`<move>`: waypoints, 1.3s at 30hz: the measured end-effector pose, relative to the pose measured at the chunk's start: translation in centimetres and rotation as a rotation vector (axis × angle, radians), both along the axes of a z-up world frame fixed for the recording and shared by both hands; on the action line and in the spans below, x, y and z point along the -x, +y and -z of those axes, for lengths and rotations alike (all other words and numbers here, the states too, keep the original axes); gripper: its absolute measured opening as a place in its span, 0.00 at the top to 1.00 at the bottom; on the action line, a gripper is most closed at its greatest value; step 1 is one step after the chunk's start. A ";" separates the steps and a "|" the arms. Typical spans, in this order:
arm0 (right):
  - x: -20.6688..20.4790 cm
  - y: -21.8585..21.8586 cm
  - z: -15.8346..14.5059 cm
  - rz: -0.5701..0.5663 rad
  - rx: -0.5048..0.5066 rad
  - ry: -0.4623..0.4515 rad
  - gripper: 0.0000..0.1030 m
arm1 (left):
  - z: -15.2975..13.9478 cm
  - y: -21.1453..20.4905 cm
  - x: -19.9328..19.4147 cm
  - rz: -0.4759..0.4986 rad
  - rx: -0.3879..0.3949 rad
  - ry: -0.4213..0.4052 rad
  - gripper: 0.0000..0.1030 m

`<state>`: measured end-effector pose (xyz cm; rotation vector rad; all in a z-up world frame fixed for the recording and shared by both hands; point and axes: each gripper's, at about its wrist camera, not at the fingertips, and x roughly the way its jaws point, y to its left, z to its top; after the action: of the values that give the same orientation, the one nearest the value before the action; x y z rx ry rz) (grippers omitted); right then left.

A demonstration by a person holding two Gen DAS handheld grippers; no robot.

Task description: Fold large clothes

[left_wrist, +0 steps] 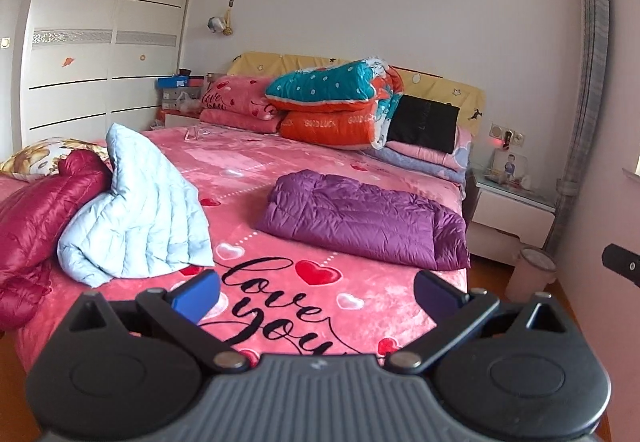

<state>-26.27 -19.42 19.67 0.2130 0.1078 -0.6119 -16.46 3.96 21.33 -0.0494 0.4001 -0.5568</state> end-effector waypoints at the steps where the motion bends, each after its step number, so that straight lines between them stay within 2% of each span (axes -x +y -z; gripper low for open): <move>1: 0.0 0.1 0.1 -0.003 0.005 0.002 0.00 | 0.0 0.0 0.0 -0.002 0.002 0.000 0.01; 14: -1.0 -1.2 1.9 -0.005 0.047 0.061 0.00 | 1.3 -1.1 0.8 -0.005 -0.072 -0.028 0.01; 27: -1.7 -3.0 3.8 0.004 0.018 0.100 0.00 | 3.4 -2.8 1.4 -0.005 -0.148 -0.041 0.01; 39: -2.0 -3.1 4.2 -0.009 0.011 0.112 0.00 | 4.0 -3.2 1.7 0.018 -0.128 -0.029 0.01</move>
<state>-24.23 -22.53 15.43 0.1675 0.2137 -0.6152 -18.12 0.72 17.31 0.0851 0.4078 -0.5480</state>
